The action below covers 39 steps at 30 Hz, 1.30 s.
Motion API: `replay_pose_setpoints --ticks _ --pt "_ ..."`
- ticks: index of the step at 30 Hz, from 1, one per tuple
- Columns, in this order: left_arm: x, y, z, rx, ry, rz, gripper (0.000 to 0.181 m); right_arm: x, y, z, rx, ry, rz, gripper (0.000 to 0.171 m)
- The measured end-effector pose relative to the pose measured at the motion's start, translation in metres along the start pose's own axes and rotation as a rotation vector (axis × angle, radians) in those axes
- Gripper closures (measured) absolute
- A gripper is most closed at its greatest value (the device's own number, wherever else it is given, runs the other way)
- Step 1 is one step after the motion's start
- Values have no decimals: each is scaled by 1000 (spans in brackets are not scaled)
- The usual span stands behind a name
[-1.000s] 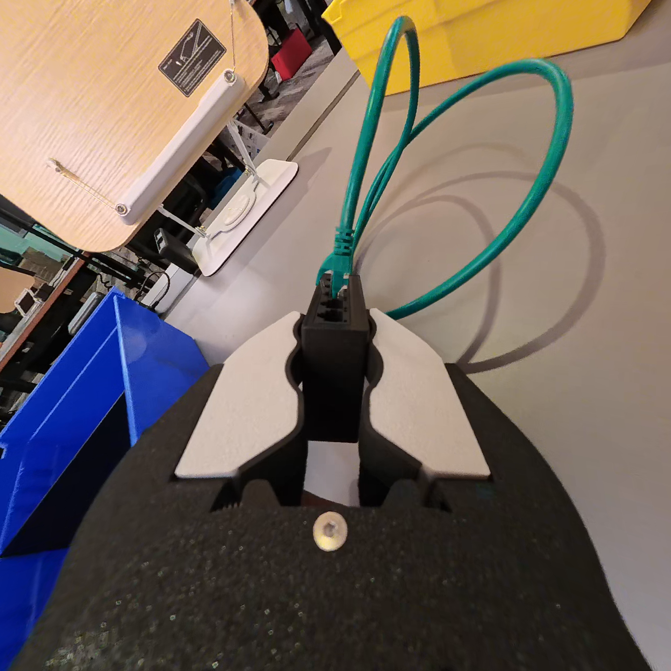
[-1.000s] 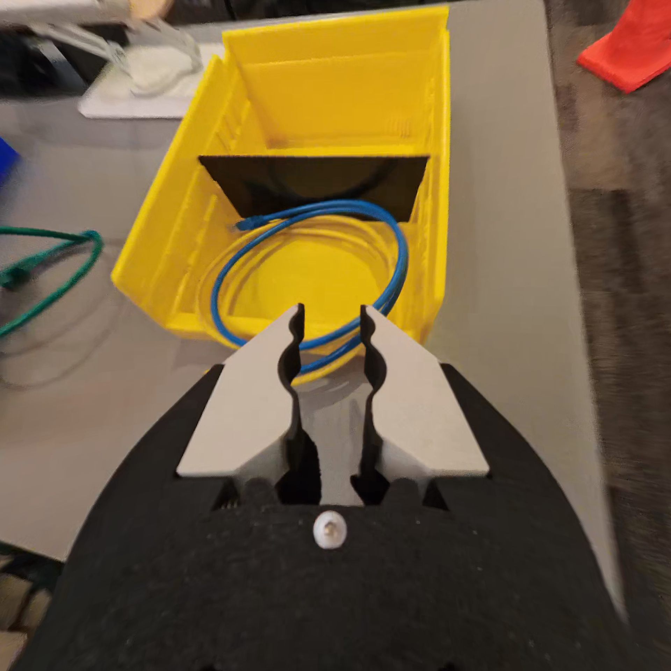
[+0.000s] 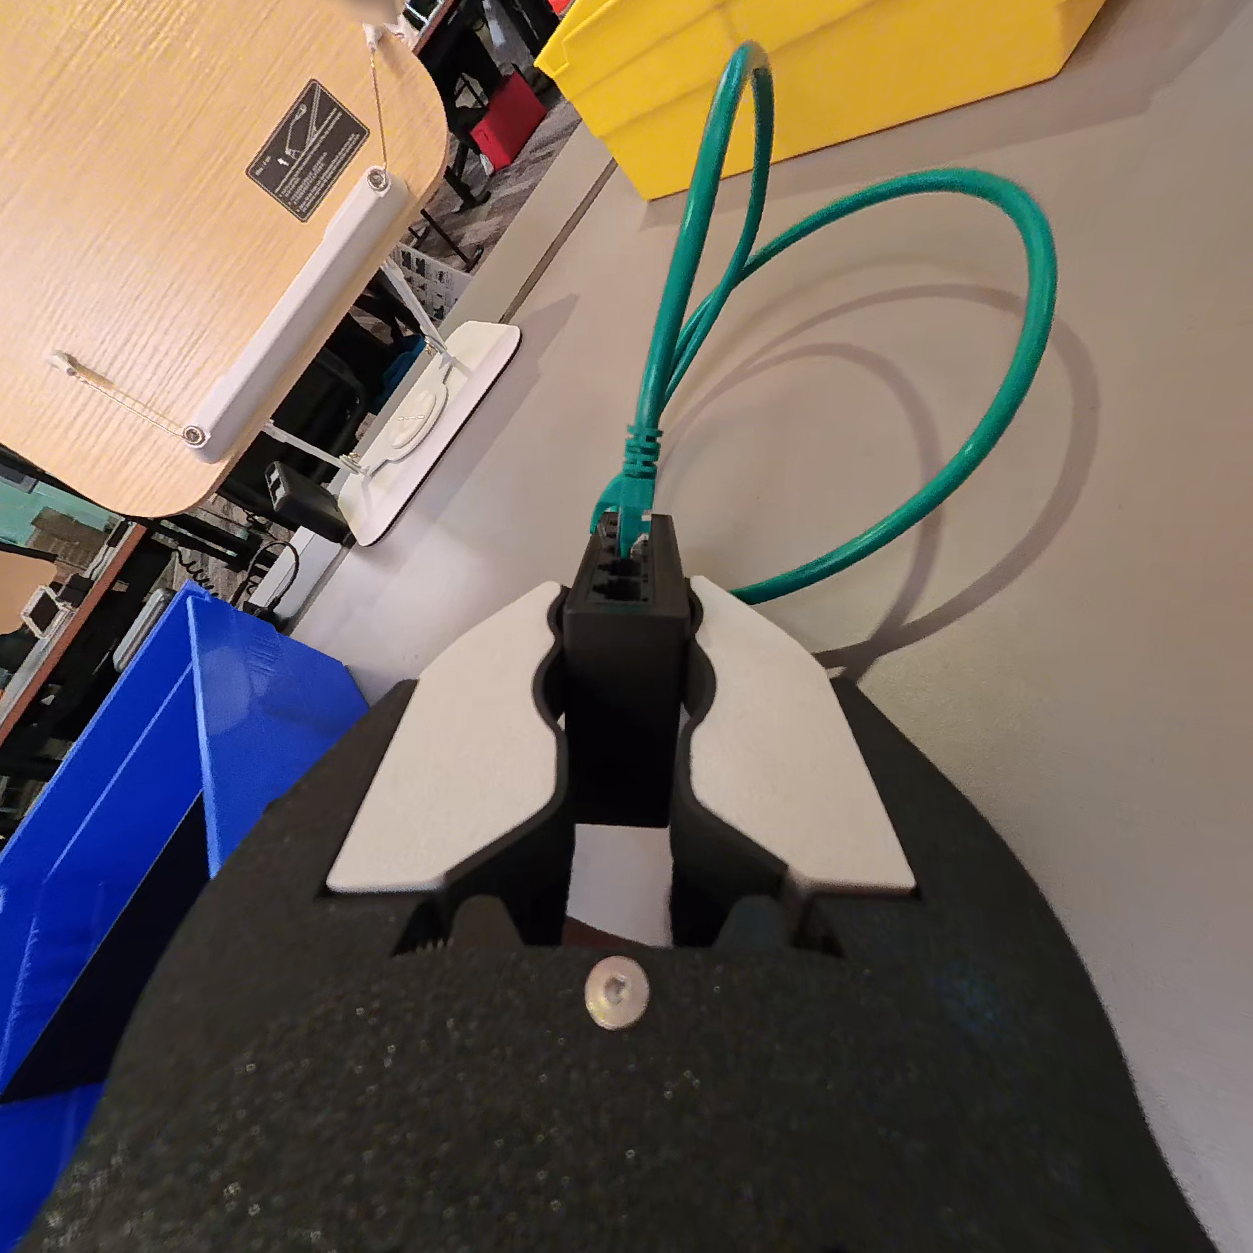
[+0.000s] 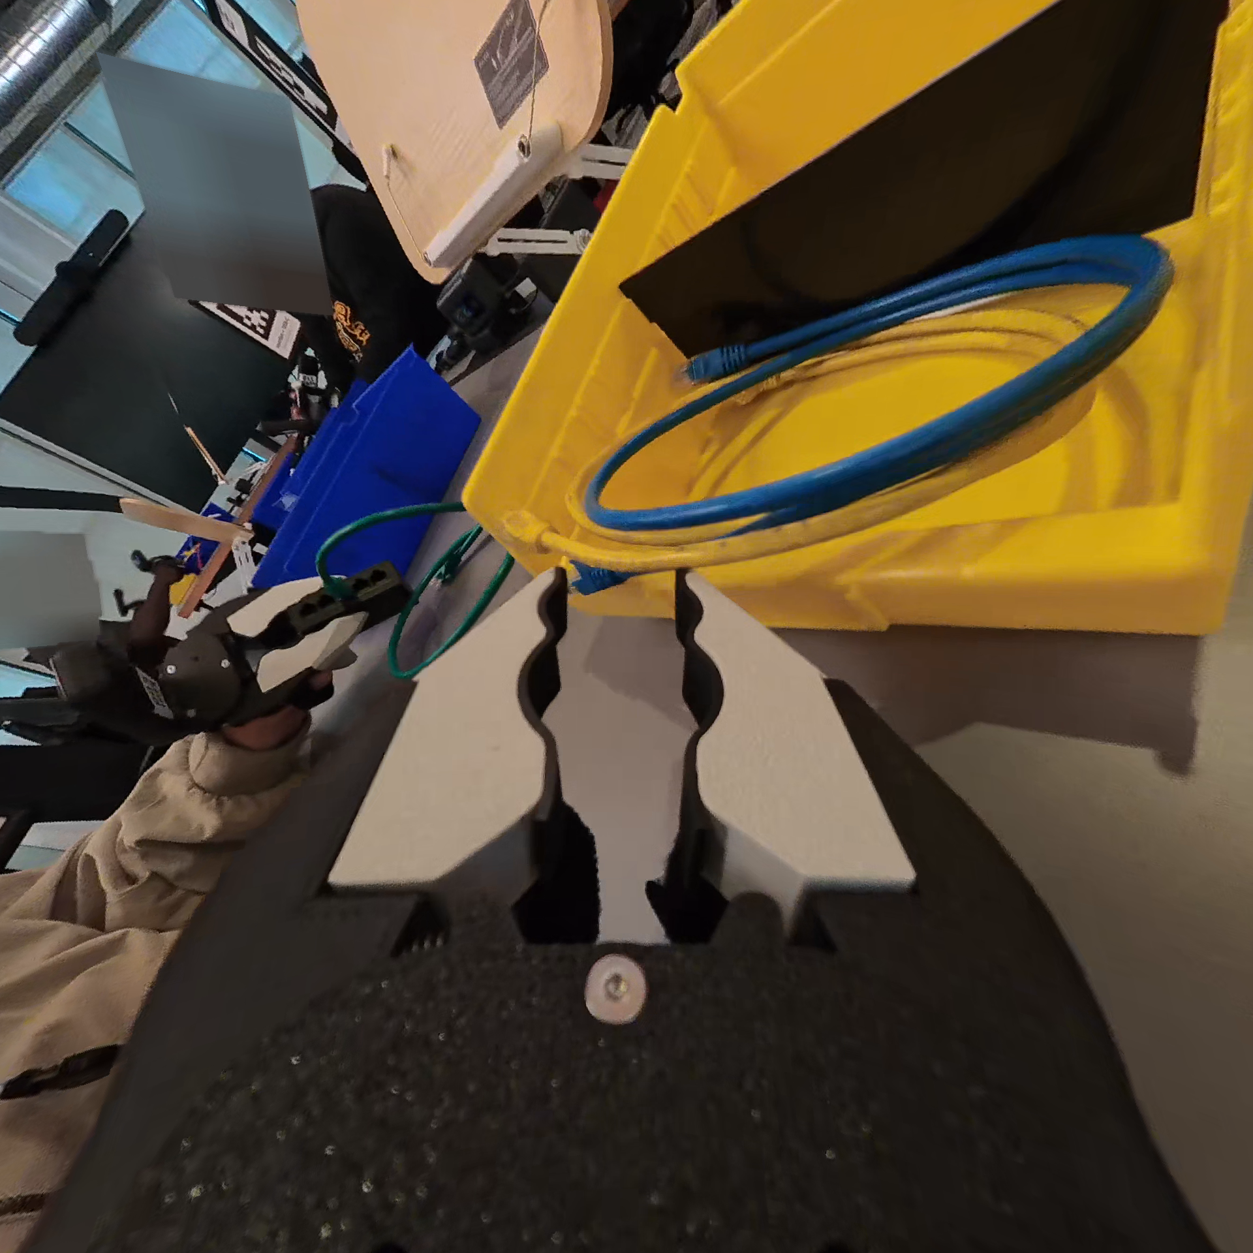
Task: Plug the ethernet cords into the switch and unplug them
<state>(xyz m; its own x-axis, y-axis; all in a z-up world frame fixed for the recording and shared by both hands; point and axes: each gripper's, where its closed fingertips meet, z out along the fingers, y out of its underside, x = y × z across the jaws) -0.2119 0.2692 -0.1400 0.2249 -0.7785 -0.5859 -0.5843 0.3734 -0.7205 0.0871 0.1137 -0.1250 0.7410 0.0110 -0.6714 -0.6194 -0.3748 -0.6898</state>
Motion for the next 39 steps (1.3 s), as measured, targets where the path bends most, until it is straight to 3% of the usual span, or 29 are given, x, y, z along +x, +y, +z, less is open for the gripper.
replay_pose_setpoints --ticks 4,8,14,20,29,39 --pt "0 0 0 0 0 4 152 1 -12 6 8 83 -50 149" --pt "0 0 0 -1 -1 5 152 19 -14 13 -71 310 -206 163" --pt "0 0 0 -3 -1 6 152 28 2 26 -257 484 -327 163" --pt "2 1 0 -6 7 13 152 19 23 25 -454 454 -272 159" --pt "4 2 1 -9 13 24 152 3 12 26 -393 320 -230 168" --pt "3 3 1 -12 9 22 152 9 -18 48 -466 445 -388 171"
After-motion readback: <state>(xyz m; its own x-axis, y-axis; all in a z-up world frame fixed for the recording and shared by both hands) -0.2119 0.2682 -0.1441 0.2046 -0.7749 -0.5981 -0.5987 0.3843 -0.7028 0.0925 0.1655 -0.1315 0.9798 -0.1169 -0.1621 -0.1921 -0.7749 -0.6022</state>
